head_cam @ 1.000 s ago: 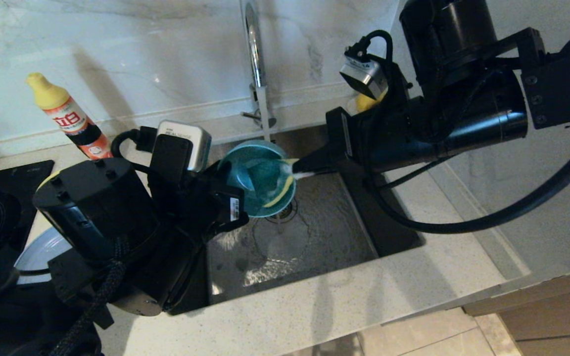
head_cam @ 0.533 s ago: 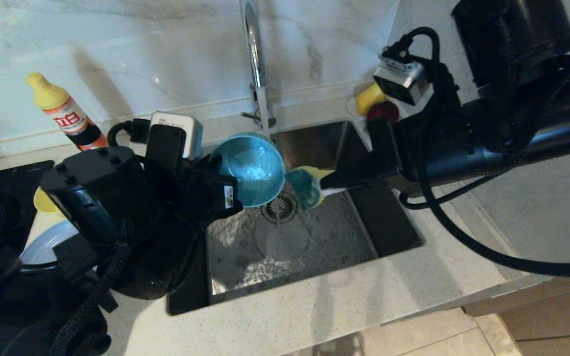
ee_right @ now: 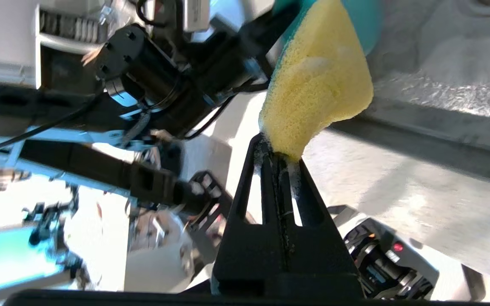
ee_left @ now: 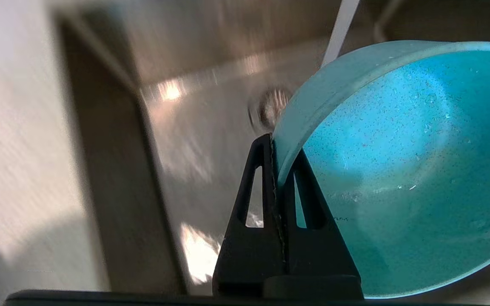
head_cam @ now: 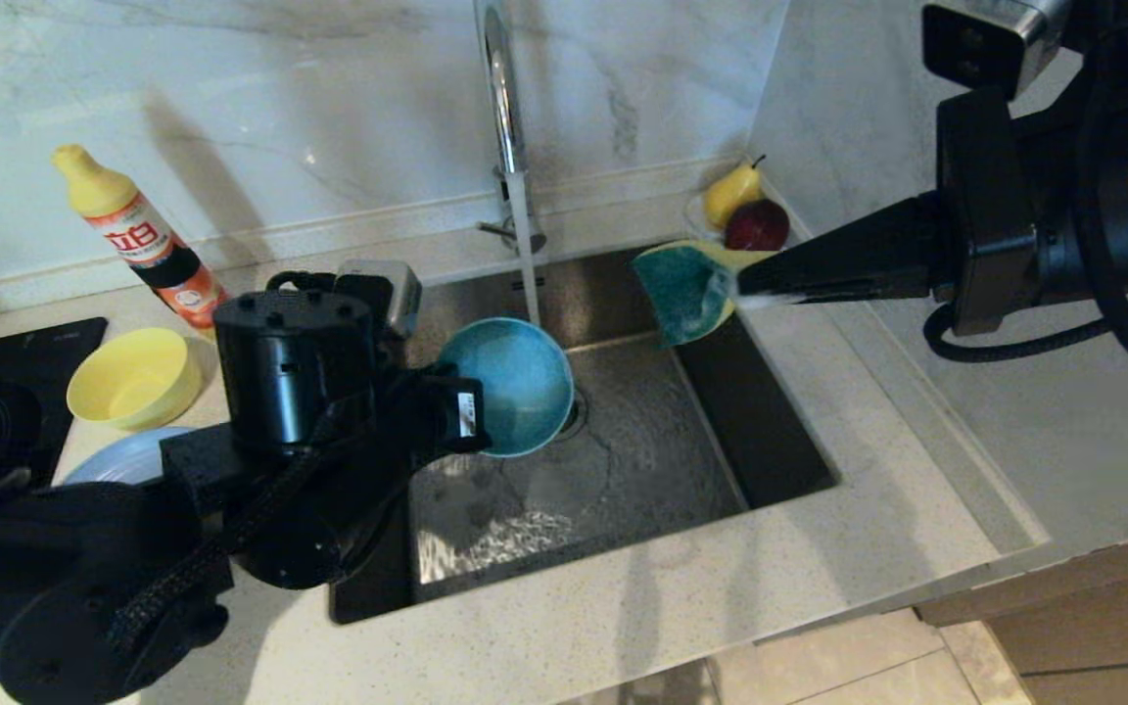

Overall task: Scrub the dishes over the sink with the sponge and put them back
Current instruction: Rinse the bowl

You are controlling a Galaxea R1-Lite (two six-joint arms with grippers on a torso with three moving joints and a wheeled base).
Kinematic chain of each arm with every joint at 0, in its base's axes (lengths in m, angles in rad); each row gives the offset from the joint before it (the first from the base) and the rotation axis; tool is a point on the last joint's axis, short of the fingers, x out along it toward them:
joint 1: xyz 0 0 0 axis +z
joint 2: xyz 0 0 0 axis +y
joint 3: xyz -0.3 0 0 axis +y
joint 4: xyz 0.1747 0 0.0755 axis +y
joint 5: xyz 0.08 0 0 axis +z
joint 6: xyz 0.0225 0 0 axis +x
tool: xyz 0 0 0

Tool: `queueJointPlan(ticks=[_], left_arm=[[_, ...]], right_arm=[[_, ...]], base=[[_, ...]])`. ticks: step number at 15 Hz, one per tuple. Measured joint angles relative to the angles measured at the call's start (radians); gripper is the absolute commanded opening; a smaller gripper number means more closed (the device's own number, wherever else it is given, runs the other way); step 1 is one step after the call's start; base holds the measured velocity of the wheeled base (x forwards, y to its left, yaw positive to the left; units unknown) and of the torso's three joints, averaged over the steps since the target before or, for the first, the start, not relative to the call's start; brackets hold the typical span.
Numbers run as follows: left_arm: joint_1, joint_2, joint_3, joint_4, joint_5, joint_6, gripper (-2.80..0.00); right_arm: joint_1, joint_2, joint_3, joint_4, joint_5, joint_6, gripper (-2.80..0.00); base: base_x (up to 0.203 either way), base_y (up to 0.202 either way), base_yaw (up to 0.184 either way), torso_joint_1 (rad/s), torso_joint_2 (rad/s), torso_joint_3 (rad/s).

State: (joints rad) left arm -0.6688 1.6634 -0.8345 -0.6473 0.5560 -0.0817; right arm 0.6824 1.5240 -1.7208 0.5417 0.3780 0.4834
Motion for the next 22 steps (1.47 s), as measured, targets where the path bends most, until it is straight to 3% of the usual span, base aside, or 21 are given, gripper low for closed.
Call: queueJointPlan(ticks=[4,6,7,11,22], left_arm=[[0.079,0.005,-0.189,0.383,-0.175,-0.258,-2.8],[0.132,0.035,-0.261,0.504,-0.266,-0.379,-2.8],[0.152,0.057,-0.284,0.52,-0.28,-0.415,-2.8],[0.199,0.146,-0.348,0.525,-0.304,-0.485,-2.8],[0.216,0.319,-0.489,0.524,-0.3,-0.558,-2.8]], right_arm=[[-0.058,-0.016,0.055,-0.008,0.023,0.0,-2.8],[-0.065,-0.019,0.071,-0.011,0.026,0.0,-2.8],[-0.067,-0.021,0.074,-0.011,0.026,0.0,-2.8],[-0.067,-0.021,0.086,-0.012,0.028,0.0,-2.8],[-0.066,-0.034,0.125,-0.012,0.027,-0.001,-2.8]], base=[[0.0,0.0,0.0,0.0,0.0,0.0],[0.0,0.0,0.0,0.0,0.0,0.0],[0.0,0.0,0.0,0.0,0.0,0.0],[0.0,0.0,0.0,0.0,0.0,0.0],[0.0,0.0,0.0,0.0,0.0,0.0]])
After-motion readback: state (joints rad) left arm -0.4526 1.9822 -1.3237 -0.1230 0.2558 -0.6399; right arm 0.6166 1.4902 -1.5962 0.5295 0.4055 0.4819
